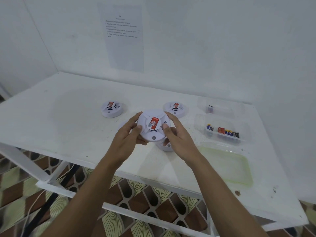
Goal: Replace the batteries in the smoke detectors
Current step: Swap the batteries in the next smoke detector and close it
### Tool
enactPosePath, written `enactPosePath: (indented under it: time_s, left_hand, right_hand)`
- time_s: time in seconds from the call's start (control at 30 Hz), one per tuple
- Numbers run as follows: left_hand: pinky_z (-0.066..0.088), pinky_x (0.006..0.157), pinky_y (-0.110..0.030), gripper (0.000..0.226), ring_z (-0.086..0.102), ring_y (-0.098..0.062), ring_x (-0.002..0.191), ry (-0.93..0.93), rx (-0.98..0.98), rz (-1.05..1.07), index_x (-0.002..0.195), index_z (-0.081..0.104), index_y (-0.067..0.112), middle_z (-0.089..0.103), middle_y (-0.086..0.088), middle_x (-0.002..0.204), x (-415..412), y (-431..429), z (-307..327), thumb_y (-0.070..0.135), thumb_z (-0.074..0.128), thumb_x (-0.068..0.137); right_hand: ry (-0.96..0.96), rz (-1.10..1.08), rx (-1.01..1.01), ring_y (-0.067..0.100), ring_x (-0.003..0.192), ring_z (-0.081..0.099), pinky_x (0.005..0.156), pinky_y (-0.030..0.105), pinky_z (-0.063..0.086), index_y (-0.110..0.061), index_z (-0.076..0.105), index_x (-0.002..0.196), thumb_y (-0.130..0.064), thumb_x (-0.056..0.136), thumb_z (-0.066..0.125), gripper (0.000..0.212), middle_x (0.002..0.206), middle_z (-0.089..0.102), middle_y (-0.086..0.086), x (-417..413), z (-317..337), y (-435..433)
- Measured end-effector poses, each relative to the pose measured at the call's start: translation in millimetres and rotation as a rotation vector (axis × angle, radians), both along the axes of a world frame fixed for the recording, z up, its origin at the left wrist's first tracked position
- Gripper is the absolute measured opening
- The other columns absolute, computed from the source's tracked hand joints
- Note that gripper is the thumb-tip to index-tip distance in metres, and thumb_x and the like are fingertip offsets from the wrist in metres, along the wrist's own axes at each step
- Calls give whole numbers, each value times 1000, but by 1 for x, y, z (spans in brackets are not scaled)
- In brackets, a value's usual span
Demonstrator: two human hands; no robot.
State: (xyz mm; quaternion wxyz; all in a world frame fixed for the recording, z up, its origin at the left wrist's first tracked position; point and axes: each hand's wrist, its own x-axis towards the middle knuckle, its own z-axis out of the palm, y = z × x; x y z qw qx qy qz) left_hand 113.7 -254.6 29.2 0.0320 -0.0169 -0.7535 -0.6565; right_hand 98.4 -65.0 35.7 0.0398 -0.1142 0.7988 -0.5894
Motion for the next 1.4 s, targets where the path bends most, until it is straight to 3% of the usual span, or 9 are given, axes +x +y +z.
enactPosePath:
  time_s: [0.13,0.27,0.4,0.63,0.73,0.9,1.03,1.27,1.4]
  left_hand:
    - [61,76,-39,39,69,-19,94,3,-10,14,141,49,28,64,3,124,2,-6,0,21,46,103]
    - [61,75,-37,37,69,-15,95,4,-3,16,139,50,28,64,7,124,4,-9,-1,22,47,102]
    - [60,76,-40,38,69,-20,94,10,7,10,139,51,28,66,4,121,1,-7,2,23,48,102]
    - [60,77,-38,35,69,-20,96,15,16,-16,137,52,30,69,9,115,-13,3,8,21,46,103]
    - [60,79,-41,35,69,-19,98,18,2,-17,137,52,30,69,13,116,-20,8,10,21,46,103]
    - [58,83,-49,38,68,-29,99,8,11,-7,140,50,30,69,2,118,-33,18,16,20,45,103]
    - [58,85,-44,41,69,-25,101,14,-12,-10,142,49,32,69,-1,116,-46,23,21,19,46,103]
    - [51,68,-37,38,59,-17,71,33,-77,43,137,53,35,69,-7,105,-64,31,22,21,45,102]
    - [45,67,-34,38,50,-19,66,33,-69,104,133,57,37,67,-15,100,-67,31,18,25,48,98]
  right_hand:
    - [-36,-7,-1,6,70,66,69,15,47,-49,38,142,-43,104,45,39,98,72,-3,4,3,-7]
    - [-109,-3,-45,9,69,65,59,11,43,-49,42,140,-24,104,42,43,114,68,-8,6,8,-8]
    - [-119,-2,-46,9,69,64,60,13,44,-49,43,139,-19,102,40,47,117,66,-7,3,10,-5]
    - [-128,-19,-36,9,69,65,66,24,47,-57,44,132,-22,101,41,46,99,69,-7,-13,16,5]
    - [-133,-15,-37,6,67,64,59,15,44,-53,45,135,-21,101,41,46,96,70,-8,-21,18,11]
    - [-130,-8,-49,12,71,68,64,19,45,-49,46,138,-20,100,42,49,99,72,0,-38,20,22]
    - [-121,16,-57,13,71,68,68,24,46,-50,45,139,-19,100,41,49,107,69,-10,-54,22,30]
    - [-129,70,-44,9,76,68,75,25,42,-46,44,141,-24,100,48,47,99,71,-8,-76,21,42]
    - [-144,124,-27,7,76,68,78,25,42,-46,42,143,-26,102,48,46,102,71,-6,-84,18,44]
